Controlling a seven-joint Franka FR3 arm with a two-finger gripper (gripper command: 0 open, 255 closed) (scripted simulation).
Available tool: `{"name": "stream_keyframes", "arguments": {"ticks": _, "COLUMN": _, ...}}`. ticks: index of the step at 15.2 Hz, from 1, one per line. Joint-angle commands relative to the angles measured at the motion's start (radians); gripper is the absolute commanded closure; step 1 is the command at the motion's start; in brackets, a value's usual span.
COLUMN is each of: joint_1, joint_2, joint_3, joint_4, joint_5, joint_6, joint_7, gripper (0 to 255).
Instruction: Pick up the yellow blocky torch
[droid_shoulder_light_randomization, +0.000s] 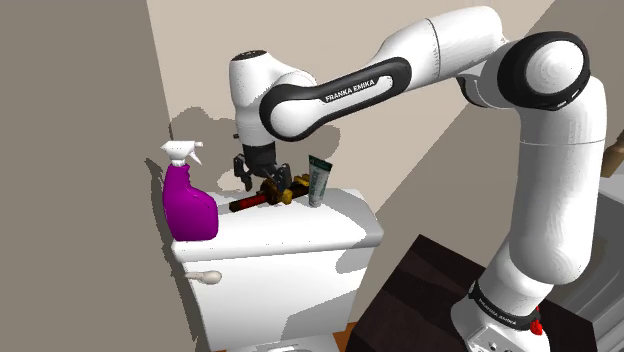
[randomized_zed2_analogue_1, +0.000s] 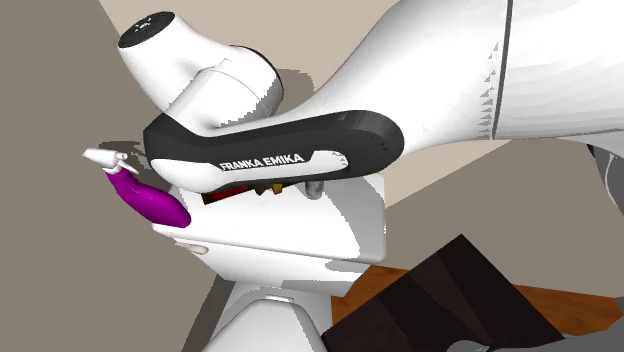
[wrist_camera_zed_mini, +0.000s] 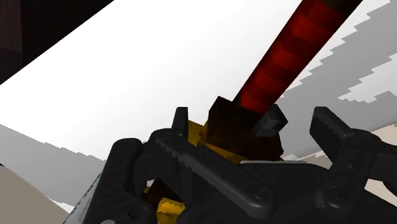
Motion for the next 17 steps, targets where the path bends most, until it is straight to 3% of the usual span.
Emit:
{"name": "stream_keyframes", "arguments": {"ticks": 1, "joint_1": 0.002, "joint_2": 0.013, "joint_3": -0.005, "joint_4": -0.013, "joint_5": -0.010, "joint_6": 0.023, "joint_7": 0.008, "gripper": 0}}
{"name": "stream_keyframes", "arguments": {"ticks": 4, "joint_1": 0.004, "joint_2": 0.021, "joint_3": -0.008, "joint_4": -0.024, "joint_5": -0.017, "joint_6": 0.040, "joint_7": 0.014, "gripper": 0}}
{"name": "stream_keyframes", "arguments": {"ticks": 5, "joint_1": 0.003, "joint_2": 0.019, "joint_3": -0.007, "joint_4": -0.027, "joint_5": -0.017, "joint_6": 0.042, "joint_7": 0.015, "gripper": 255}}
{"name": "stream_keyframes", "arguments": {"ticks": 17, "joint_1": 0.001, "joint_2": 0.007, "joint_3": -0.002, "joint_4": -0.002, "joint_5": -0.005, "joint_6": 0.007, "joint_7": 0.003, "gripper": 255}}
